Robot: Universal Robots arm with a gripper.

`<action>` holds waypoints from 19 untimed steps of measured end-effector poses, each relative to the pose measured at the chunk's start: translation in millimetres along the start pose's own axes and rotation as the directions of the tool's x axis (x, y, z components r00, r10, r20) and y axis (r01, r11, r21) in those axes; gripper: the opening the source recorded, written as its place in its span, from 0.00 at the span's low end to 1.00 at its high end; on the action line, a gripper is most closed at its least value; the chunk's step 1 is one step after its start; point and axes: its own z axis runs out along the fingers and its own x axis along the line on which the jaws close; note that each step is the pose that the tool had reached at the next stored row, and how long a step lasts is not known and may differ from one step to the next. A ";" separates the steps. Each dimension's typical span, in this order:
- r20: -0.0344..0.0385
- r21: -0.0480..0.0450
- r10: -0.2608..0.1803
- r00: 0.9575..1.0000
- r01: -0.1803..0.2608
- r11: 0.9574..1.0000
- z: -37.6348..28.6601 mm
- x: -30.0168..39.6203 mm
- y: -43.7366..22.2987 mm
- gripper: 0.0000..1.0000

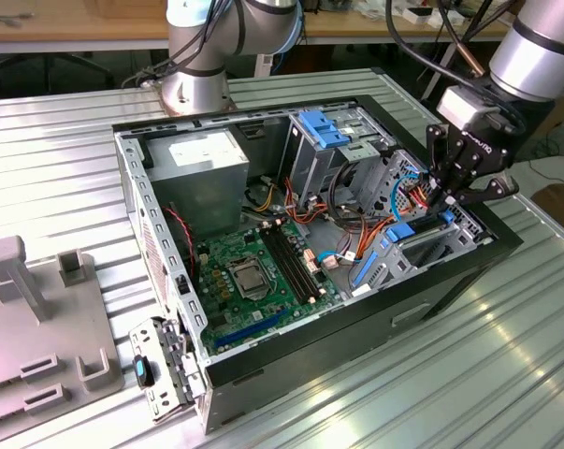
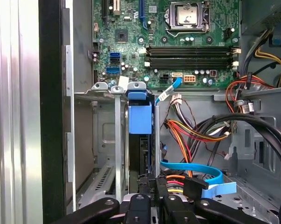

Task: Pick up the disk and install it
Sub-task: 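Insert the first disk wire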

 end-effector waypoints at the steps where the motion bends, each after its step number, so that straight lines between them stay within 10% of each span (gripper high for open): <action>1: 0.000 0.000 0.007 1.000 -0.007 1.000 1.1 0.1 0.1 0.17; 19: 0.000 -0.001 0.028 1.000 -0.028 1.000 5.6 3.5 3.3 0.17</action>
